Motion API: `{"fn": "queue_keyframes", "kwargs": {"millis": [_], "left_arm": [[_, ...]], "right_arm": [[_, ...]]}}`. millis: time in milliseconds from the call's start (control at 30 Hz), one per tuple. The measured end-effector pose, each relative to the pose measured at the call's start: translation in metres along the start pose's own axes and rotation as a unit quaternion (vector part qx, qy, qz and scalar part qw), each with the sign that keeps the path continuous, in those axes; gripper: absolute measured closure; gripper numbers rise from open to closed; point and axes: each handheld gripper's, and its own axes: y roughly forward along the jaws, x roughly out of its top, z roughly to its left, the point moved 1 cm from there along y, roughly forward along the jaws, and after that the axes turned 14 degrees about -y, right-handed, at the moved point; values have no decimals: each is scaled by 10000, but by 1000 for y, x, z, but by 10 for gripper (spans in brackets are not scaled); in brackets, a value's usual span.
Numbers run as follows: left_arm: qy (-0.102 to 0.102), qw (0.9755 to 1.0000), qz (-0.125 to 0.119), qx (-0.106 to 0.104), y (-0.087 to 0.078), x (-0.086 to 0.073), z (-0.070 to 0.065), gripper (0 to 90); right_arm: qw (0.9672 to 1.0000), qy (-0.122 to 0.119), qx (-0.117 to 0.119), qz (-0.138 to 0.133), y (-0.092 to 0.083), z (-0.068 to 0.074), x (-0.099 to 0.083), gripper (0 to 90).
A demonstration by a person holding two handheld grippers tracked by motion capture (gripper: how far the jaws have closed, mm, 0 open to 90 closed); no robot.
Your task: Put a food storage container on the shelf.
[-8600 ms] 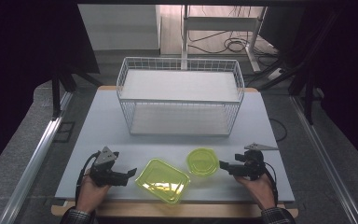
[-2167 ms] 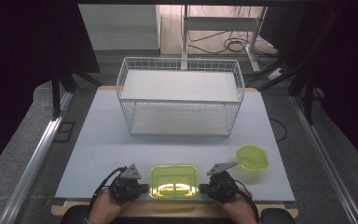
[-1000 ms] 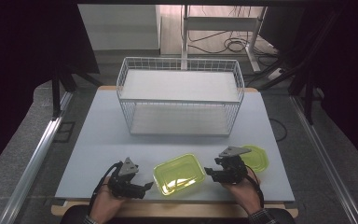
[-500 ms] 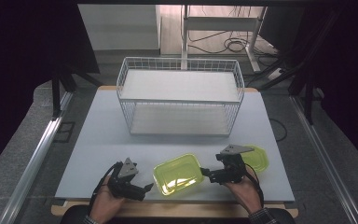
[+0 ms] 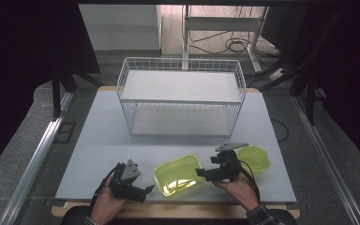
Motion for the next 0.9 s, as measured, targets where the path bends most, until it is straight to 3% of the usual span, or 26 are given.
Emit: {"fn": "queue_keyframes", "kwargs": {"millis": [133,267,367,500,600,633,667,700,733,800,833,867,900], "left_arm": [[38,10000,53,29,1,0,0,44],[61,9999,89,49,2,-1,-1,44],[73,9999,108,59,3,-1,-1,45],[81,9999,114,66,3,-1,-1,45],[105,9998,123,64,2,-1,-1,46],[105,9998,123,64,2,-1,-1,46],[116,9998,123,72,2,-1,-1,46],[116,9998,123,72,2,-1,-1,46],[116,9998,123,70,3,-1,-2,46],[115,9998,119,73,2,-1,-2,46],[115,9998,119,73,2,-1,-2,46],[113,9999,108,70,2,-1,-2,46],[112,9999,107,60,2,-1,-1,46]], "right_arm": [[9992,220,331,26,4,-5,1,343],[9984,370,433,17,7,-10,1,442],[9955,648,690,-68,11,-17,5,551],[9935,802,804,16,18,-20,6,598],[9882,1119,1040,81,23,-23,3,657],[9882,1119,1040,81,23,-23,3,657],[9852,1292,1112,162,23,-25,2,712],[9852,1292,1112,162,23,-25,2,712],[9810,1505,1219,137,23,-28,1,759],[9753,1699,1410,72,23,-30,-1,788],[9753,1699,1410,72,23,-30,-1,788],[9716,1802,1534,26,22,-31,-1,796],[9705,1825,1572,13,22,-31,-2,797]]}}
